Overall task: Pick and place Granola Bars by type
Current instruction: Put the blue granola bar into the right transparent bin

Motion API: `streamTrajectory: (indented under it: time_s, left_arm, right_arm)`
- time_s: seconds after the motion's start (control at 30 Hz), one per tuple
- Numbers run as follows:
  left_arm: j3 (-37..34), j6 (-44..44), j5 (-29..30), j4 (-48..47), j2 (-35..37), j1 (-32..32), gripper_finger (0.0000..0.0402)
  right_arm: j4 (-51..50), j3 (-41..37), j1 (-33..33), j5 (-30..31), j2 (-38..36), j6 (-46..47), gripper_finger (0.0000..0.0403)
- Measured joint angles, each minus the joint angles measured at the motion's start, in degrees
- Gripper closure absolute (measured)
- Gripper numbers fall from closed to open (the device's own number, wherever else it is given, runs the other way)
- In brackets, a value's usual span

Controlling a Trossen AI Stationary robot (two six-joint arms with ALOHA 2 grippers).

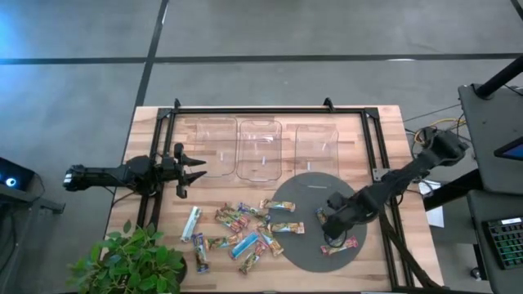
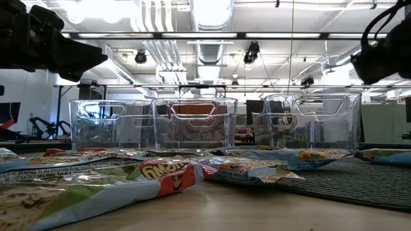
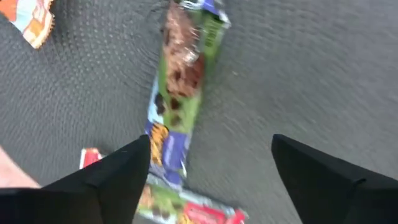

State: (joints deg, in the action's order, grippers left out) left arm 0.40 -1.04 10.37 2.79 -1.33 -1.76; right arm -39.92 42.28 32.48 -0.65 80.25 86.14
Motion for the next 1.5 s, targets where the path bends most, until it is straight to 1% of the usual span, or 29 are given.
streamTrajectory:
  time_s: [0.1, 0.17, 0.23, 0.37, 0.47, 0.57, 0.77, 0.9, 1.03, 1.17, 1.33, 1.5]
  left_arm:
    - [0.0, 0.0, 0.0, 0.0, 0.0, 0.0, 0.0255]
    - [0.0, 0.0, 0.0, 0.0, 0.0, 0.0, 0.0255]
    - [0.0, 0.0, 0.0, 0.0, 0.0, 0.0, 0.0255]
    - [0.0, 0.0, 0.0, 0.0, 0.0, 0.0, 0.0255]
    - [0.0, 0.0, 0.0, 0.0, 0.0, 0.0, 0.0255]
    - [0.0, 0.0, 0.0, 0.0, 0.0, 0.0, 0.0255]
    - [0.0, 0.0, 0.0, 0.0, 0.0, 0.0, 0.0255]
    - [0.0, 0.0, 0.0, 0.0, 0.0, 0.0, 0.0255]
    - [0.0, 0.0, 0.0, 0.0, 0.0, 0.0, 0.0255]
    - [0.0, 0.0, 0.0, 0.0, 0.0, 0.0, 0.0255]
    - [0.0, 0.0, 0.0, 0.0, 0.0, 0.0, 0.0255]
    - [0.0, 0.0, 0.0, 0.0, 0.0, 0.0, 0.0255]
  right_arm:
    - [3.3, -0.2, -0.1, 0.9, 3.5, 0.0, 0.0053]
    - [5.9, -0.2, -0.1, 0.9, 5.5, 0.2, 0.0047]
    - [6.9, 0.0, -0.1, 1.2, 6.9, 0.3, 0.0047]
    - [5.6, 1.3, -0.1, 4.3, 8.7, 2.9, 0.0055]
    - [4.1, 1.8, -0.1, 7.7, 9.3, 5.9, 0.0070]
    - [2.9, 2.2, -0.1, 9.2, 9.6, 8.9, 0.0097]
    - [1.7, 3.3, -0.1, 9.4, 9.5, 13.0, 0.0161]
    - [-4.1, 7.0, -0.1, 9.4, 9.8, 11.5, 0.0181]
    - [-11.7, 9.9, -0.3, 9.4, 11.9, 9.8, 0.0182]
    - [-10.3, 11.9, -0.3, 8.3, 14.6, 6.6, 0.0176]
    - [-10.2, 15.0, -0.6, 8.2, 18.5, 4.8, 0.0156]
    - [-10.5, 17.1, -0.8, 8.2, 19.5, 3.6, 0.0142]
